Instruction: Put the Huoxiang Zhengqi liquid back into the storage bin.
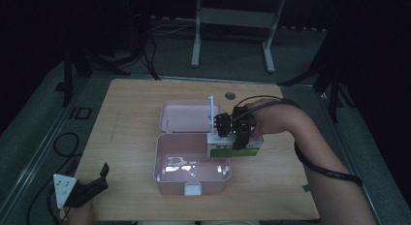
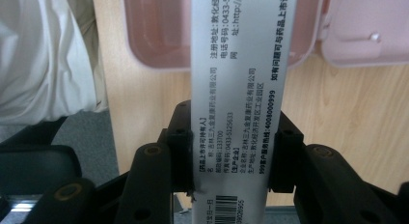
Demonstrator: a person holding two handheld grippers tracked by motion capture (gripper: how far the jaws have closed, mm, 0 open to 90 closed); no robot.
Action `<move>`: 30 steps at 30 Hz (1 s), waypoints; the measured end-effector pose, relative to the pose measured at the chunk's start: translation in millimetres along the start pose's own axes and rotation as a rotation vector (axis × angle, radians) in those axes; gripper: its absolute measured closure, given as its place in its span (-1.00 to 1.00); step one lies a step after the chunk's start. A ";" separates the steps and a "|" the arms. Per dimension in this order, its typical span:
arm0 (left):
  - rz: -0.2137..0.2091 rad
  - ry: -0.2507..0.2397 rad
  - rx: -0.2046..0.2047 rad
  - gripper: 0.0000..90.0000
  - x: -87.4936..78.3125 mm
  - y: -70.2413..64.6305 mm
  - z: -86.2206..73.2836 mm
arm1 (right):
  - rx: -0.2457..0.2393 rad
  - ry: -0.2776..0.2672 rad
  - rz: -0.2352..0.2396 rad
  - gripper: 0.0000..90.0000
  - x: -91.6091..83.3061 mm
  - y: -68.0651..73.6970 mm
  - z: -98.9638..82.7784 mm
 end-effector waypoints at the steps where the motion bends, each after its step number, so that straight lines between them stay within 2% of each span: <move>1: -0.001 -0.001 -0.002 -0.99 0.0 0.0 0.1 | -0.001 0.003 -0.001 0.38 0.2 -0.3 3.9; 10: -0.003 -0.005 -0.005 -0.99 -0.1 0.2 0.4 | -0.021 -0.005 -0.003 0.38 -2.5 3.4 41.1; 17: -0.002 -0.009 -0.009 -0.99 -1.1 1.5 0.6 | -0.059 -0.028 0.009 0.38 -3.0 9.6 69.6; 21: -0.004 -0.008 -0.007 -0.99 -0.7 1.1 0.5 | -0.077 -0.028 0.019 0.38 0.0 12.9 79.0; 25: -0.002 -0.008 -0.008 -0.99 -0.8 1.4 0.5 | -0.076 -0.040 0.031 0.38 4.6 14.0 83.8; 28: -0.003 -0.007 -0.007 -0.99 -0.6 1.0 0.6 | -0.079 -0.031 0.033 0.38 8.5 15.8 86.7; 30: -0.003 -0.005 -0.006 -0.99 -0.9 1.1 0.7 | -0.089 -0.035 0.050 0.38 16.1 18.8 90.7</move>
Point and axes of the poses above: each handheld gripper's, and its own axes: x roughly forward along the jaws, z roughly out of its top, y roughly to its left, the point moved 1 cm from there along x, roughly forward along the jaws, and after that the axes turned 3 degrees about -z, right-handed, at the moved point
